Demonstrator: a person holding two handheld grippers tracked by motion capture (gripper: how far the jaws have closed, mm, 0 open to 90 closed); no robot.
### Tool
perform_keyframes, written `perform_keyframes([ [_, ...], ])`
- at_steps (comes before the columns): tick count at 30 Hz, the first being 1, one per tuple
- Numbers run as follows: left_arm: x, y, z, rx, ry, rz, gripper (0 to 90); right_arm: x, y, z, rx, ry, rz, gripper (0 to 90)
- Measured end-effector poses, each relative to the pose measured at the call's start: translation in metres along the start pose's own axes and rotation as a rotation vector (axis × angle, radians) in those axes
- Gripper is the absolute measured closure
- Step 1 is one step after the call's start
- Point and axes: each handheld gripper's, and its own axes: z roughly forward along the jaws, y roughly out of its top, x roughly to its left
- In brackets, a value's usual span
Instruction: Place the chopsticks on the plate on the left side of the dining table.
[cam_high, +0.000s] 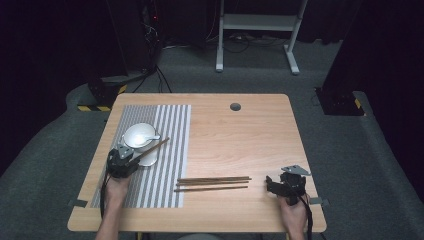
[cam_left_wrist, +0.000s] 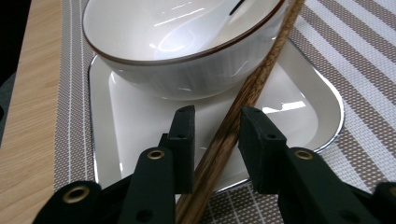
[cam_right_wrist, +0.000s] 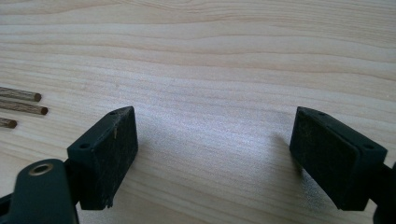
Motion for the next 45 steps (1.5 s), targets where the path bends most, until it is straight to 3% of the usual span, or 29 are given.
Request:
perform_keyframes([
  [22,0.012,-0.006,-0.001,-0.011,0.017,-0.081,55.6,0.0,0.0,0.0,-0.001,0.0,-0.001,15.1],
  [45,0.02,-0.009,-0.004,-0.011,0.044,-0.113,51.5,0.0,0.0,0.0,0.0,0.0,-0.001,15.1],
])
